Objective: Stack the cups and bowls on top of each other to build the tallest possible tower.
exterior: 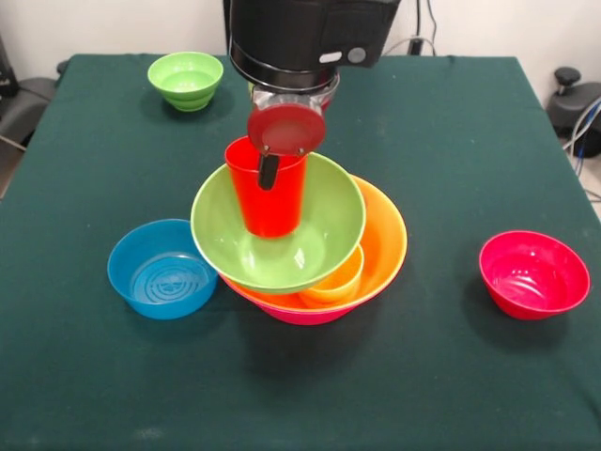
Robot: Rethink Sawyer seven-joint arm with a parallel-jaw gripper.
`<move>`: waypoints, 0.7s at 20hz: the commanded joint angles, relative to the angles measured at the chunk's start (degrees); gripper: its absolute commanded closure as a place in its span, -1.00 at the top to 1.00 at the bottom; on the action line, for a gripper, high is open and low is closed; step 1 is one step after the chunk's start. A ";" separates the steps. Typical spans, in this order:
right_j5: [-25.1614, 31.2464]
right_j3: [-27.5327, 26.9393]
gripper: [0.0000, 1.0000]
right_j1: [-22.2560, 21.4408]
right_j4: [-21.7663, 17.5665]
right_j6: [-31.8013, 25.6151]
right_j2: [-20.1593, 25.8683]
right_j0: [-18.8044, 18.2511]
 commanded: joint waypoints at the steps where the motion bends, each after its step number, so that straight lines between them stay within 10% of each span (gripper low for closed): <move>1: -3.77 6.69 -1.00 -1.56 -1.84 -0.42 9.10 -0.13; 14: -4.31 8.50 -1.00 -2.85 -2.29 -0.67 10.45 -0.69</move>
